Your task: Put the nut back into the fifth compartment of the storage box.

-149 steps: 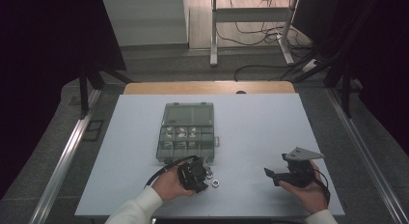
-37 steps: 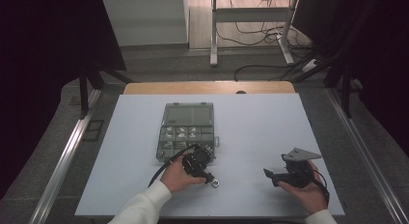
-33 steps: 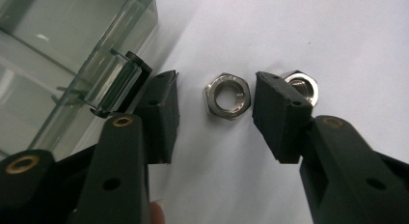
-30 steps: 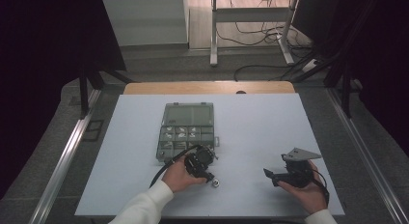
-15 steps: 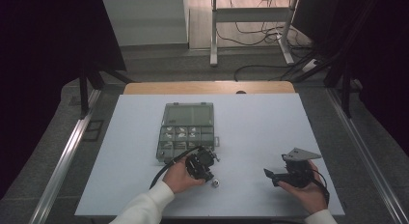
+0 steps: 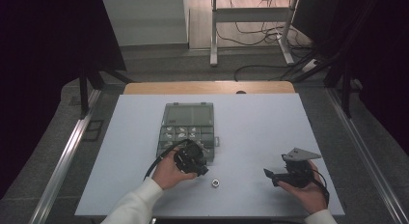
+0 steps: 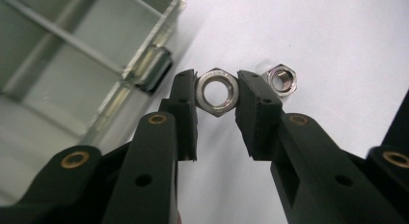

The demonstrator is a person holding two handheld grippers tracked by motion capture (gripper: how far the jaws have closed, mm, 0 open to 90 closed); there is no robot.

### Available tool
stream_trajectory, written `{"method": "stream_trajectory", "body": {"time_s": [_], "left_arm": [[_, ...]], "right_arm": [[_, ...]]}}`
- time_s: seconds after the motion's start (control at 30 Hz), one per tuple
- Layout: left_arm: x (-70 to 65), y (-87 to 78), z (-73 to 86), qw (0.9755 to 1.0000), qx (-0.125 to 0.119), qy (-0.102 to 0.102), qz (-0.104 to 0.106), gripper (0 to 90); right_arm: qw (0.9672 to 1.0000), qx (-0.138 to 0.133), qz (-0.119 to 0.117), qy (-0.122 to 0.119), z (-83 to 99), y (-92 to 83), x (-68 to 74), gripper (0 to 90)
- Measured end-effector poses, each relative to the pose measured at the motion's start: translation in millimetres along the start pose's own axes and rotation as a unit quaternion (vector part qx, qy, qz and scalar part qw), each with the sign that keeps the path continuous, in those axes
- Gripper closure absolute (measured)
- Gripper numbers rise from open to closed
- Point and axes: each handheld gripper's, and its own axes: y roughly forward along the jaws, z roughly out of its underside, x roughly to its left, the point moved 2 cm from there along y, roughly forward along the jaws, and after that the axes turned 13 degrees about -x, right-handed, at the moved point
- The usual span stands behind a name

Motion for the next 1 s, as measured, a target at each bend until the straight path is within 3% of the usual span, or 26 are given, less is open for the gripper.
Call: {"method": "stream_trajectory", "body": {"time_s": [0.5,1.0], "left_arm": [[27.2,-44.1,3.9,0.9977,-0.053,-0.038,-0.019,69.9],[65.2,-70.9,15.1,0.9942,-0.056,-0.072,-0.056,69.9]], "right_arm": [[1.0,0.003,0.001,-0.001,0.2,0.5,0.1,13.3],[1.0,0.005,0.001,-0.002,0.6,0.8,0.3,13.3]]}}
